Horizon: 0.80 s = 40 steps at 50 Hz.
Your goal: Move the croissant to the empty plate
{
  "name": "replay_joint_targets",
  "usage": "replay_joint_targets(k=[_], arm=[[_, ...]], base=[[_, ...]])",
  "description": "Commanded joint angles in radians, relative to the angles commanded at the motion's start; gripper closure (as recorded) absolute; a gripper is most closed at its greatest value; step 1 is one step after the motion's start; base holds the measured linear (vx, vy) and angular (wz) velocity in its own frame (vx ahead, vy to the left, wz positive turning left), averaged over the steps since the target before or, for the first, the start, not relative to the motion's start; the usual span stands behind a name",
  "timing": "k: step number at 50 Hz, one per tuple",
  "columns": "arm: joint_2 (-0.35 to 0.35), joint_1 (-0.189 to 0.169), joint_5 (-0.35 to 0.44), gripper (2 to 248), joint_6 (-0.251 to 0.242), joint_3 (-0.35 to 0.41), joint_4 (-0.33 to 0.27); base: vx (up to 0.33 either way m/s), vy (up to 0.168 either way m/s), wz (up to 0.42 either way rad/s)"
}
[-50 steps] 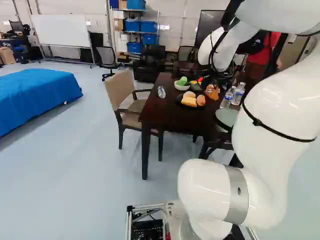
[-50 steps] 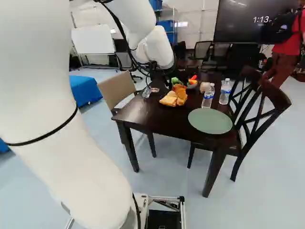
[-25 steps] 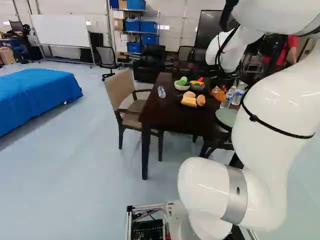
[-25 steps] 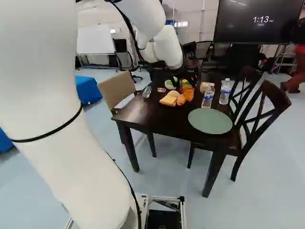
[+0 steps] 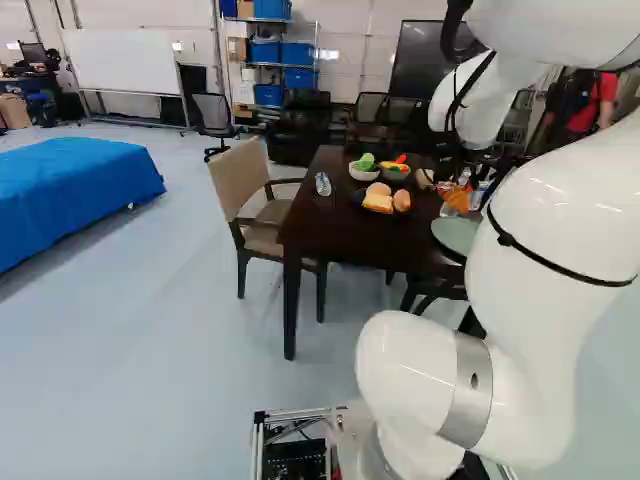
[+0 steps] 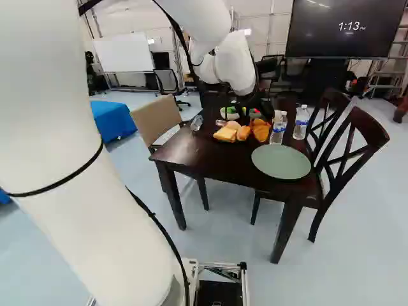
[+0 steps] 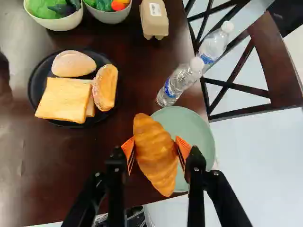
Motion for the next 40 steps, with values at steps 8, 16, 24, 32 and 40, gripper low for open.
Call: replay_joint_targets(k=[8, 16, 24, 32, 40], arm=[[0.006, -0.031, -0.016, 119, 0.0, 0.006, 0.018], [0.011, -0.06, -0.031, 119, 0.0, 0.011, 0.035], [0.014, -0.091, -0.046, 119, 0.0, 0.015, 0.052], [0.016, -0.122, -0.062, 119, 0.0, 0.017, 0.07], [0.017, -0.153, -0.077, 119, 0.0, 0.017, 0.087]], base=[[0.0, 0.0, 0.0], [0.0, 0.0, 0.0], [0.0, 0.0, 0.0], [0.0, 0.0, 0.0], [0.0, 0.0, 0.0]])
